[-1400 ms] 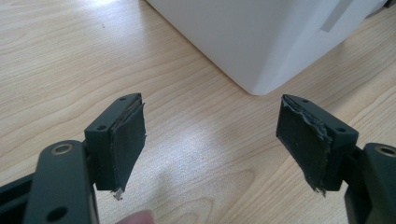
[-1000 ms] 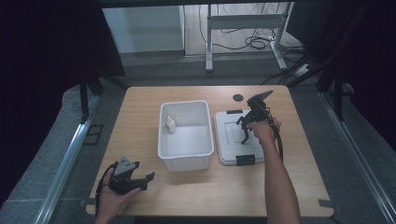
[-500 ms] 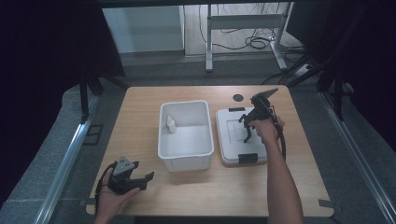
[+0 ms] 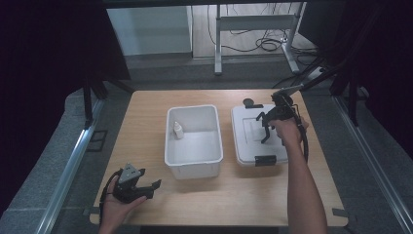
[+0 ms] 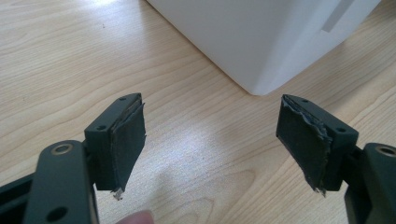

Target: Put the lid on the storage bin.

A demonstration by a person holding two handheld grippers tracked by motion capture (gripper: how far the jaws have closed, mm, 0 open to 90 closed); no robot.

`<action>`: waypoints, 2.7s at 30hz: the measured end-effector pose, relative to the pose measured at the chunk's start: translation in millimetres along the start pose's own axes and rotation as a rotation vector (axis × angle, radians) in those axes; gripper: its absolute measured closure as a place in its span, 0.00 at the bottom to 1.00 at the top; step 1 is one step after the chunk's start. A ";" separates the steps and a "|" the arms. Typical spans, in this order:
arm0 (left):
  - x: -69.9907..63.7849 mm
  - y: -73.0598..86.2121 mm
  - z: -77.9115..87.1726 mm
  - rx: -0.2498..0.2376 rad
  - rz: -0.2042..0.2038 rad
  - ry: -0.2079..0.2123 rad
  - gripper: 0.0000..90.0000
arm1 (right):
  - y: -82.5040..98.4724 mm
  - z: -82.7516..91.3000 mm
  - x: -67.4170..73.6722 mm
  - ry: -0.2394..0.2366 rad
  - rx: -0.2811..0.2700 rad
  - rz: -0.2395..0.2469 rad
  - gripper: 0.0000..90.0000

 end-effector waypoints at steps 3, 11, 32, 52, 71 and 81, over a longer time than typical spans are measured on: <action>-0.1 0.0 -0.1 0.000 0.001 -0.001 0.27 | -0.3 6.4 1.1 0.000 -0.008 -0.006 0.94; -0.2 0.1 -0.2 0.000 0.002 0.000 0.27 | -2.0 22.4 9.1 -0.010 -0.028 -0.005 0.95; -1.0 0.0 -1.1 0.000 0.003 0.002 0.27 | -4.1 45.3 24.5 -0.023 -0.067 0.003 0.94; 0.2 -0.2 0.4 -0.002 0.002 0.003 0.27 | -7.1 81.6 55.5 -0.038 -0.113 0.043 0.94; 1.1 -0.2 2.0 -0.006 0.005 0.004 0.27 | -5.9 83.9 78.3 -0.054 -0.111 0.071 0.94; 1.3 -0.2 1.9 -0.007 0.005 0.003 0.27 | -5.0 80.1 88.9 -0.070 -0.108 0.080 0.94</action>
Point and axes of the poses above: each handheld gripper's, and its own axes: z roughly backward along the jaws, y roughly out of its underside, x roughly to its left, the point moved 1 cm from there along -z, roughly forward along the jaws, and after that the axes turned 6 degrees about -z, right-handed, at the moved point
